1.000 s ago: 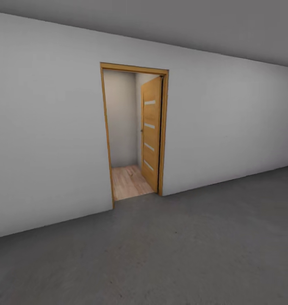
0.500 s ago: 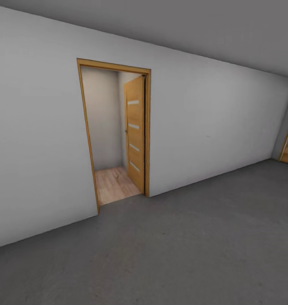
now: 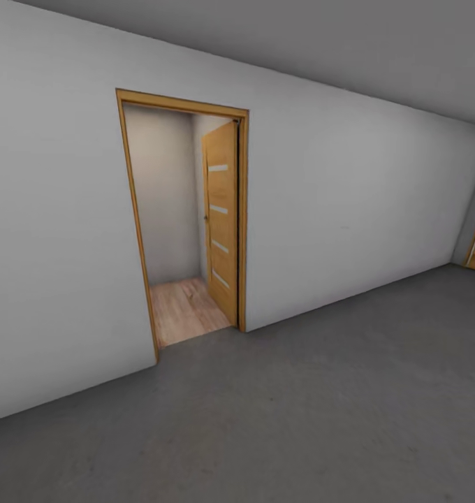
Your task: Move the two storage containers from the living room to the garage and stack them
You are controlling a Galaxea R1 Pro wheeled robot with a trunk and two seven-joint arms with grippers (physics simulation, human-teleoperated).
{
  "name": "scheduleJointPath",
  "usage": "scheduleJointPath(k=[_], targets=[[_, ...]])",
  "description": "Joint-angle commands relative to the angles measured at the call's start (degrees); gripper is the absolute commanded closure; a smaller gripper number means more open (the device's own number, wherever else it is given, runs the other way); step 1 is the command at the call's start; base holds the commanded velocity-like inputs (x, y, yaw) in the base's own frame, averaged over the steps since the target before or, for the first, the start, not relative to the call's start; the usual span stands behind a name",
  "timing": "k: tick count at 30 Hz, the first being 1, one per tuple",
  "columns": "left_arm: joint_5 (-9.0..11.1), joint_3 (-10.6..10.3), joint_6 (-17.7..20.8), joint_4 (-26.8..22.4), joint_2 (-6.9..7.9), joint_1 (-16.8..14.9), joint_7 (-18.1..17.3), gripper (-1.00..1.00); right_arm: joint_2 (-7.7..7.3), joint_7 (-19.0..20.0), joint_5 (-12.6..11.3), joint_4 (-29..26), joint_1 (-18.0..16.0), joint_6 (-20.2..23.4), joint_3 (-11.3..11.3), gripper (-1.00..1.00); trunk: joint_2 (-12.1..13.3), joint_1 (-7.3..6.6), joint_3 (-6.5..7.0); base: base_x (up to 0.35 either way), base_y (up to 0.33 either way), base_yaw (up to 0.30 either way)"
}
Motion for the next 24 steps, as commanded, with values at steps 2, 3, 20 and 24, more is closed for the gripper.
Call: scheduleJointPath(k=[2, 3, 20, 24], targets=[[0.29, 0.00, -0.18, 0.04, -0.01, -0.05, 0.05, -1.00, 0.04, -0.02, -0.44, 0.17, -0.08, -0.30, 0.48, -1.00, -0.07, 0.05, -0.09, 0.321, 0.000, 0.000], [0.29, 0.00, -0.18, 0.04, -0.01, -0.05, 0.05, -1.00, 0.03, -0.02, -0.44, 0.17, -0.08, -0.30, 0.48, -1.00, -0.07, 0.05, -0.09, 0.321, 0.000, 0.000], [0.29, 0.00, -0.18, 0.04, 0.06, -0.05, 0.07, -1.00, 0.07, -0.02, -0.44, 0.13, -0.08, -0.30, 0.48, -1.00, -0.07, 0.05, -0.09, 0.321, 0.000, 0.000], [0.29, 0.00, -0.18, 0.04, 0.07, -0.05, 0.08, -1.00, 0.07, -0.02, -0.44, 0.13, -0.08, -0.30, 0.49, -1.00, -0.07, 0.05, -0.09, 0.321, 0.000, 0.000]])
